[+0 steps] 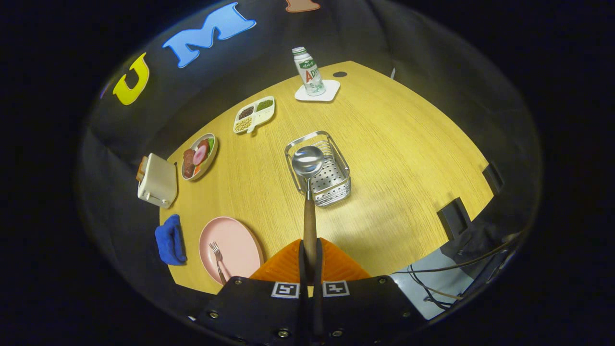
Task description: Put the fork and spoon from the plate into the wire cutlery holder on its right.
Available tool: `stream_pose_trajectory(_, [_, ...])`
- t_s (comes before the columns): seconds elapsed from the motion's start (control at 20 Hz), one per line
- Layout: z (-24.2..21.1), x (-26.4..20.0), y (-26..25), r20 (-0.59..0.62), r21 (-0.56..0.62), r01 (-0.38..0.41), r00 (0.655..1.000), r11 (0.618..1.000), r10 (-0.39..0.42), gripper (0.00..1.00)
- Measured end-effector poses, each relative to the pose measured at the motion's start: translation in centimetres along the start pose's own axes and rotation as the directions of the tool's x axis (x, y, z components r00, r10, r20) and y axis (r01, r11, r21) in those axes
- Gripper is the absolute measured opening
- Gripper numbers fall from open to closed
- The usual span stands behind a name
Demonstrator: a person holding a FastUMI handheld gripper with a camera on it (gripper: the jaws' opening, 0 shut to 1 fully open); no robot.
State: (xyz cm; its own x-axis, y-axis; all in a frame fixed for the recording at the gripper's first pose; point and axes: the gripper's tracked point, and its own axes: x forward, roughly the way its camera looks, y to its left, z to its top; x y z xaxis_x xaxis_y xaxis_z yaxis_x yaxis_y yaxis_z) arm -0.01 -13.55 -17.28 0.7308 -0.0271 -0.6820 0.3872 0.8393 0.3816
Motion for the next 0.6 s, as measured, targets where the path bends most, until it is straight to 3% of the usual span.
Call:
stream_pose_trajectory(0.45, [2.4,0.3,-0.2,-0.037,0.033,0.025,0.999,0.999,-0.023,0.07])
stream_pose_trajectory(0.6, [3.7,0.0,-0.1,-0.002,0.052,0.016,1.0,0.999,-0.016,0.18])
